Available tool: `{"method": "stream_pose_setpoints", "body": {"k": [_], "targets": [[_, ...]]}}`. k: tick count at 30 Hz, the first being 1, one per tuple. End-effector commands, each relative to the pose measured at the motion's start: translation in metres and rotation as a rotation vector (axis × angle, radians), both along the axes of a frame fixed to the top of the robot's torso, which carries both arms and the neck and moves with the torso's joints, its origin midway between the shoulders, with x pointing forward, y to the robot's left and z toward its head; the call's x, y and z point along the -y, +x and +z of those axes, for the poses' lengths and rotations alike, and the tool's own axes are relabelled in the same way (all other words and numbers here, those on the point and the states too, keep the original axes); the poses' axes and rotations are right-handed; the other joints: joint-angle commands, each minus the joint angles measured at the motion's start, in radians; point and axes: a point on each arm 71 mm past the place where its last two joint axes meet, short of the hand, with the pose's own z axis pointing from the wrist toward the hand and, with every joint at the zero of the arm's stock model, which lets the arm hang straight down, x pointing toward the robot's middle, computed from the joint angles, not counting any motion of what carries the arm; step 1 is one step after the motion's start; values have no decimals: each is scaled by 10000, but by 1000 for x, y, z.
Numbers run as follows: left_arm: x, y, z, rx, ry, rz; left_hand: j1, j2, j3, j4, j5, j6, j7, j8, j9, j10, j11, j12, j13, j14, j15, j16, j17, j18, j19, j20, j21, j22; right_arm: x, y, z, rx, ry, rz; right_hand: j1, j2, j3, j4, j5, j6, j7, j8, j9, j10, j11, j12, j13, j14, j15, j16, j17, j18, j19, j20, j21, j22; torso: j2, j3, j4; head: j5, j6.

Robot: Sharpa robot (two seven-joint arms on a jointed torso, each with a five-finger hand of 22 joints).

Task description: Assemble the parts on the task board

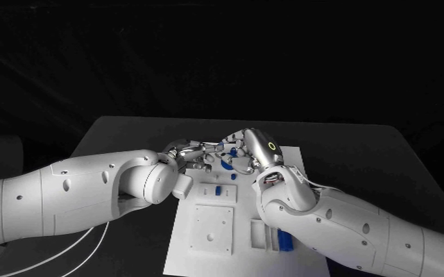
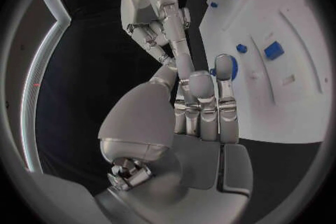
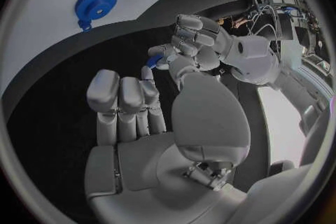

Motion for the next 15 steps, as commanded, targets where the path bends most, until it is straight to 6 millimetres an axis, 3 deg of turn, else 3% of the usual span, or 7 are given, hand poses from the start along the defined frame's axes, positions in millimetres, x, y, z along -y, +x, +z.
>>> {"method": "stream_pose_setpoints", "body": {"k": [1, 8, 15], "targets": [[16, -5, 2, -42, -240, -961, 17, 28, 43, -22, 34, 473, -226, 37, 15, 467, -70, -60, 14, -92, -9, -44, -14, -73, -83, -12, 25, 187, -10, -5, 2, 218, -219, 431, 48, -13, -45, -39, -63, -32, 14, 25, 17, -55, -15, -28, 1, 5, -26, -69, 3, -116, 263, -23, -33, 1147, -7, -3, -1, 17, -10], [18, -6, 2, -64, -251, -1055, 13, 29, 46, -29, 35, 470, -225, 35, 14, 467, -71, -60, 31, -93, -8, -39, -16, -73, -95, -10, 25, 186, -12, -4, 1, 210, -319, 527, 243, 109, 133, -152, -62, 26, -7, 30, 19, -41, -31, -3, 28, 11, -35, -73, 7, -120, 260, -25, -19, 1151, -6, -3, -9, 29, -12], [17, -6, 2, -58, -252, -1050, 11, 30, 47, -29, 34, 470, -225, 35, 14, 466, -71, -62, 33, -94, -8, -38, -17, -73, -96, -9, 25, 186, -12, -4, 1, 168, -404, 686, 322, 364, 992, -393, -61, 269, -68, 23, 10, -32, -75, 37, 80, 15, -71, -78, 18, -145, 250, -61, 30, 1163, -7, 9, -11, 48, -28]]}}
